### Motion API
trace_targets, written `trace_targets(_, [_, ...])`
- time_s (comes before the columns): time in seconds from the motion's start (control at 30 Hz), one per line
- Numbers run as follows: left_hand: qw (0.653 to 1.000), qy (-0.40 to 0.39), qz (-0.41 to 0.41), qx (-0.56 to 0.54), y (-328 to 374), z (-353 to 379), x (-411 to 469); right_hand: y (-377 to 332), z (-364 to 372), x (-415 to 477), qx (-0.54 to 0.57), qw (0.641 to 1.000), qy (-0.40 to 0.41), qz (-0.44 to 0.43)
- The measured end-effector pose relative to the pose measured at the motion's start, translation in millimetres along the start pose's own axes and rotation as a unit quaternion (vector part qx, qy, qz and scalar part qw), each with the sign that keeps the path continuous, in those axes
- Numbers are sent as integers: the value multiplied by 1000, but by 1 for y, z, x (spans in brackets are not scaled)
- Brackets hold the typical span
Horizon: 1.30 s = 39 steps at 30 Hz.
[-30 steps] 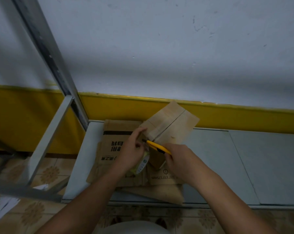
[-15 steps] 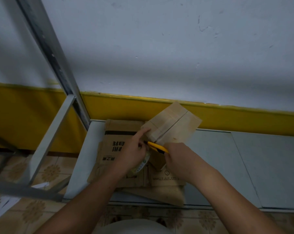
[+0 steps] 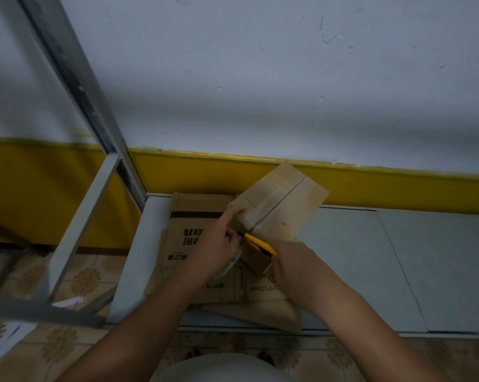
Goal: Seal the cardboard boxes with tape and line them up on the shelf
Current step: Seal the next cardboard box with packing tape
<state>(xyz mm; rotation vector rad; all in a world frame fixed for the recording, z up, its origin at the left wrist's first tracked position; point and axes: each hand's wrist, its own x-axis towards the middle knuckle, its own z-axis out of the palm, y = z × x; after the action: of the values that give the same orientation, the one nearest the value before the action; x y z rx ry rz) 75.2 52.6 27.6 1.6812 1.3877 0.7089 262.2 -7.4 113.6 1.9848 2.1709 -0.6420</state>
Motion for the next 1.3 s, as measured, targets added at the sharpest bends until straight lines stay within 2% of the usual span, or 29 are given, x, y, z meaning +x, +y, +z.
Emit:
trace_targets(0.53, [999, 14, 18, 29, 2, 0, -3, -2, 11, -6, 30, 999, 21, -17])
trace_targets(1.0, [998, -13, 40, 52, 0, -4, -6, 28, 54, -7, 60, 998, 0, -1])
trace_targets(1.13, [996, -25, 45, 66, -3, -3, -5, 61, 79, -14, 84, 995, 34, -41])
trace_targets(1.3, [996, -40, 54, 57, -11, -2, -2, 99, 121, -2, 120, 988, 15, -91])
